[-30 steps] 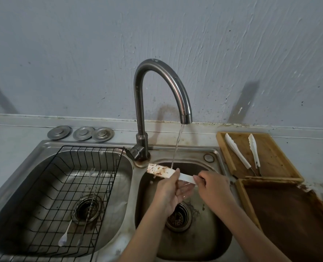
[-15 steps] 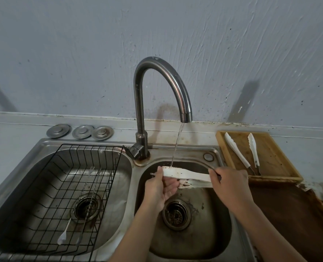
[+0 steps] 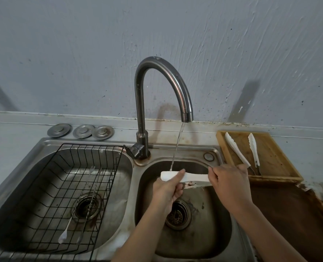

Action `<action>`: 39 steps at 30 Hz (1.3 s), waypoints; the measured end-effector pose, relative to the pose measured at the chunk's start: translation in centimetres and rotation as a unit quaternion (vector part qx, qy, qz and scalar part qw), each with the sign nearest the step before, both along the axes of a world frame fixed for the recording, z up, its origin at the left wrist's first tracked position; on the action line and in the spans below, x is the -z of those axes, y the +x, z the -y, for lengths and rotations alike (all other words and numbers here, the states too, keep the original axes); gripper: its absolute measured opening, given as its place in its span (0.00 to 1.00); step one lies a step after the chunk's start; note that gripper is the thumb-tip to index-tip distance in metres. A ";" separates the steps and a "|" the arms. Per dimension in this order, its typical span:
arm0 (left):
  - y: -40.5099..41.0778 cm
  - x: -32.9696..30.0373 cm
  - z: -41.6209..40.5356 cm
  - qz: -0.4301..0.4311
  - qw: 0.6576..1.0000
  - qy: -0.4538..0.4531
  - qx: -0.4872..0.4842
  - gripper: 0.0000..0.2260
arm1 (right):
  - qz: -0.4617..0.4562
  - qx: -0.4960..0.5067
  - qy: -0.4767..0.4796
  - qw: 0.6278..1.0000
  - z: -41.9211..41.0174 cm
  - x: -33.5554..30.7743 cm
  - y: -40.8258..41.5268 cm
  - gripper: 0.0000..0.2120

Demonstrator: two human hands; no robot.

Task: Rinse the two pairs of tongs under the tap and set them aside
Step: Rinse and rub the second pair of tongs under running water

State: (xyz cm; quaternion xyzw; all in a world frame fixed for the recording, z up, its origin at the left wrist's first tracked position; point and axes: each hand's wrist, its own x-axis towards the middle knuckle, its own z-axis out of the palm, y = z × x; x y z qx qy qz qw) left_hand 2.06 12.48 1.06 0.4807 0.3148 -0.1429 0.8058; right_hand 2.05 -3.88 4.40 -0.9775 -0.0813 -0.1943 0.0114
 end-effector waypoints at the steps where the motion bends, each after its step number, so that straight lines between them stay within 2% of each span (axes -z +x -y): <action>1: 0.0 0.2 0.1 0.004 1.000 0.019 -0.002 0.19 | 0.003 -0.004 -0.003 1.000 0.0 0.1 -0.1 0.16; 5: 0.3 0.3 0.6 0.042 0.990 0.132 -0.016 0.16 | 0.012 -0.012 0.012 1.000 0.1 0.2 -0.3 0.17; 10: 0.3 0.4 1.1 0.031 0.993 0.073 -0.086 0.19 | 0.029 -0.007 -0.022 0.999 -0.6 0.3 0.0 0.14; 12: 0.0 0.1 1.4 0.060 0.993 0.086 -0.054 0.20 | 0.032 -0.008 -0.021 0.999 -0.6 0.5 0.2 0.14; 15: -0.3 -0.3 1.2 0.082 0.983 0.165 0.007 0.31 | 0.025 -0.012 -0.009 1.000 -0.3 0.9 0.0 0.13; 16: -0.2 -0.1 0.9 0.087 0.975 0.203 0.021 0.31 | 0.025 -0.015 -0.002 1.000 -0.2 0.9 0.0 0.13; 18: 0.2 0.4 0.2 0.108 0.966 0.234 0.021 0.23 | 0.030 -0.016 0.013 0.999 0.0 0.9 -0.2 0.14; 20: 0.1 0.4 -0.1 0.124 0.973 0.196 -0.021 0.15 | 0.036 -0.015 0.017 0.999 -0.1 0.8 -0.2 0.14; 21: 0.1 0.4 -0.1 0.124 0.974 0.186 -0.036 0.14 | 0.041 -0.015 0.016 0.999 -0.2 0.7 -0.1 0.15; 25: -0.4 0.3 0.3 0.151 0.974 0.170 0.003 0.09 | 0.054 -0.009 0.034 0.998 0.3 0.4 0.2 0.14; 28: -0.4 0.0 -1.0 0.160 0.980 0.116 0.035 0.10 | 0.049 -0.004 0.065 0.997 1.2 0.1 0.4 0.13; 30: -0.3 -0.1 -1.6 0.144 0.988 0.059 0.010 0.14 | 0.048 -0.004 0.075 0.996 1.3 0.2 0.4 0.14; 33: -0.7 -0.7 -1.3 0.113 0.991 -0.047 -0.045 0.11 | 0.052 -0.007 0.082 0.995 1.0 0.5 0.4 0.14; 34: -0.9 -0.8 -1.0 0.112 0.991 -0.053 -0.047 0.09 | 0.060 -0.006 0.085 0.995 0.9 0.7 0.4 0.14; 37: -1.4 -0.9 0.1 0.135 0.991 0.015 0.008 0.02 | 0.068 0.000 0.070 0.995 0.3 0.9 0.5 0.17; 39: -1.3 -0.9 0.8 0.140 0.988 0.056 0.024 0.06 | 0.054 -0.002 0.054 0.997 -0.4 1.1 0.3 0.17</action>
